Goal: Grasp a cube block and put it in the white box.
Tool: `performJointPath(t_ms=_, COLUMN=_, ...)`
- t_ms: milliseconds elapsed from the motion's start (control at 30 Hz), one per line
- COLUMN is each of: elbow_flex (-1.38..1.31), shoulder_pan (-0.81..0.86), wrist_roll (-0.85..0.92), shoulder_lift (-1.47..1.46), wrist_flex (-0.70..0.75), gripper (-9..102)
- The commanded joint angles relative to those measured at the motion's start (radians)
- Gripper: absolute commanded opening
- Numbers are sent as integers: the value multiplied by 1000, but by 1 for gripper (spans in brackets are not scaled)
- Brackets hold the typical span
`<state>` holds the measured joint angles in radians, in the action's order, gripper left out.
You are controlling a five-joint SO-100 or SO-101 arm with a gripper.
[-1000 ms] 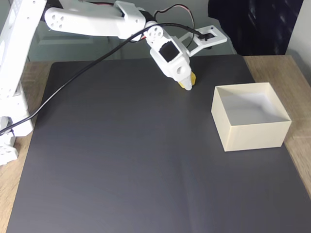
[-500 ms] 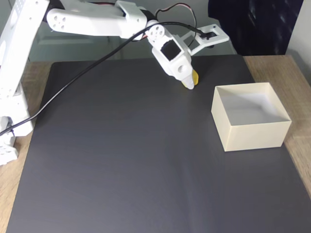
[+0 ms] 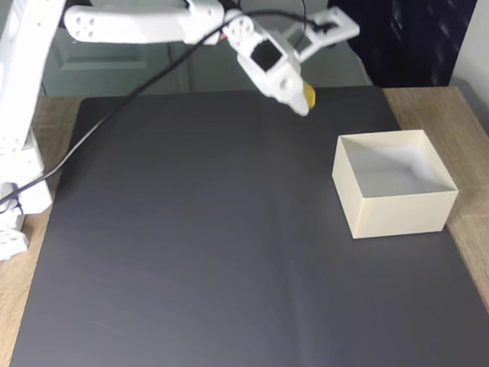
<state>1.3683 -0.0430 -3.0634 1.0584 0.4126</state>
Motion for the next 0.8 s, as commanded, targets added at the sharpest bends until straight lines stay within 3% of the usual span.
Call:
performJointPath(t_ms=0, elbow_flex=-55, shoulder_pan=-26, wrist_roll=-12, shoulder_lift=126, wrist_flex=-8, gripper=0)
performJointPath(t_ms=300, elbow_flex=-54, shoulder_pan=-3, wrist_roll=-37, shoulder_lift=259, wrist_flex=5, gripper=0)
performJointPath(t_ms=767, elbow_flex=-41, shoulder_pan=241, wrist_roll=-63, shoulder_lift=396, wrist_flex=9, gripper=0)
